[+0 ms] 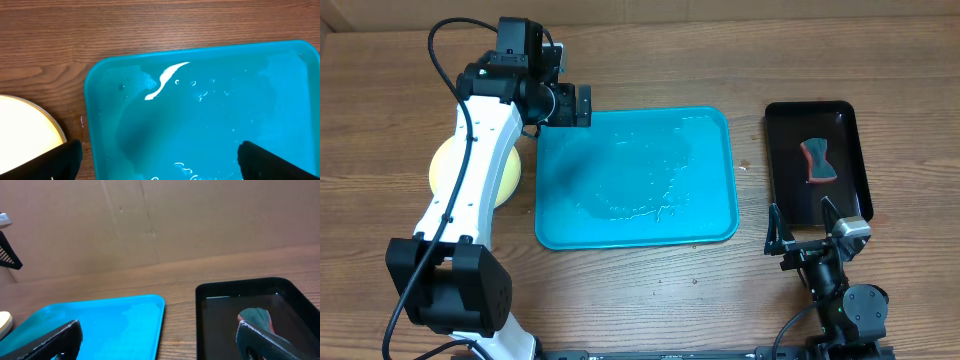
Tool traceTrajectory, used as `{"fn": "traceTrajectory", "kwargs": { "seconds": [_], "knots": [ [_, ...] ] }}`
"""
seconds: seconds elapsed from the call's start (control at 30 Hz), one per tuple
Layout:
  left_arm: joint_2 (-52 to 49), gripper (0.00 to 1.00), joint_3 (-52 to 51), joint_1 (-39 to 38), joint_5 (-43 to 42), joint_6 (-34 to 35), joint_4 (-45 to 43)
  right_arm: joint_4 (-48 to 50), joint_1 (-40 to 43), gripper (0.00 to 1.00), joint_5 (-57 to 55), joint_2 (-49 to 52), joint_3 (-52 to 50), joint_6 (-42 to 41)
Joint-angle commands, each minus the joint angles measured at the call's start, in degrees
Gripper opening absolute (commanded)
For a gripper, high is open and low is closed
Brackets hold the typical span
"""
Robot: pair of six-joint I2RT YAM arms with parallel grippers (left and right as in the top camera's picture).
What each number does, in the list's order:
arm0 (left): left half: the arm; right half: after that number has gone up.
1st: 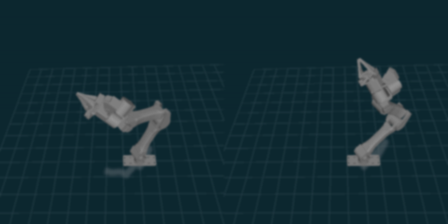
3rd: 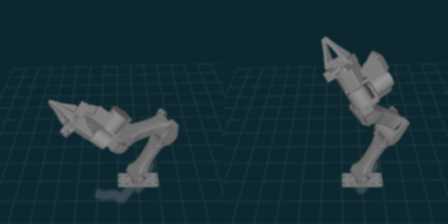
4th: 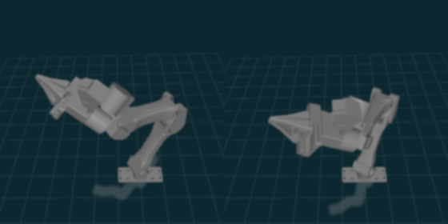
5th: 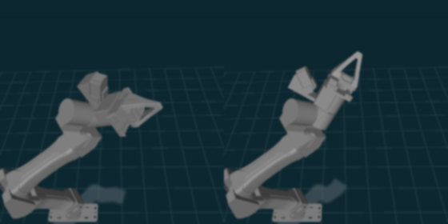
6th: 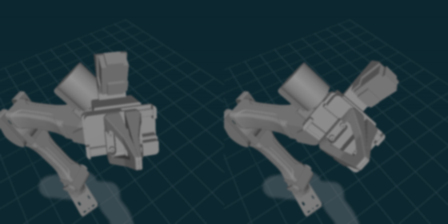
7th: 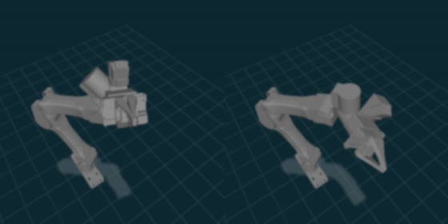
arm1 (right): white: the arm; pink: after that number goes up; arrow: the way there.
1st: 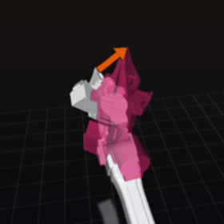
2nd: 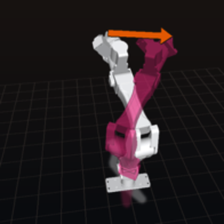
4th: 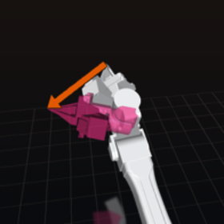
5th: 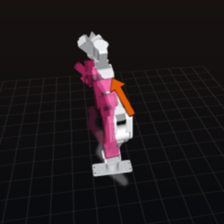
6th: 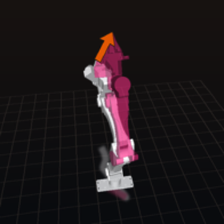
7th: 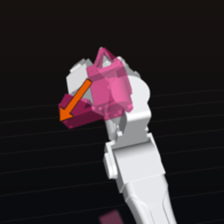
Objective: Clean dirty plates on tray and stack at the side
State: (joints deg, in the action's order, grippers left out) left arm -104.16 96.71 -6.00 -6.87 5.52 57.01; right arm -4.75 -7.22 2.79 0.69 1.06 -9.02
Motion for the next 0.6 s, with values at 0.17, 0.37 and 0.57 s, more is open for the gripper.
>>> {"fn": "traceTrajectory", "kwargs": {
  "seconds": [0.17, 0.37, 0.57],
  "knots": [
    [2.8, 1.0, 0.8, -1.2, 8.8, -0.9, 0.6, 0.2, -0.3, 1.0, 0.3, -0.5, -0.6, -0.4],
    [10.3, 1.0, -2.8, -1.2, 8.7, -3.9, -5.6, 0.2, -0.3, 1.0, 0.2, -0.5, -0.6, -0.4],
    [22.1, 1.0, -17.2, -1.0, 7.6, -7.3, -17.2, 0.2, -0.3, 1.0, 0.3, -0.5, -0.6, -0.4]
  ]
}}
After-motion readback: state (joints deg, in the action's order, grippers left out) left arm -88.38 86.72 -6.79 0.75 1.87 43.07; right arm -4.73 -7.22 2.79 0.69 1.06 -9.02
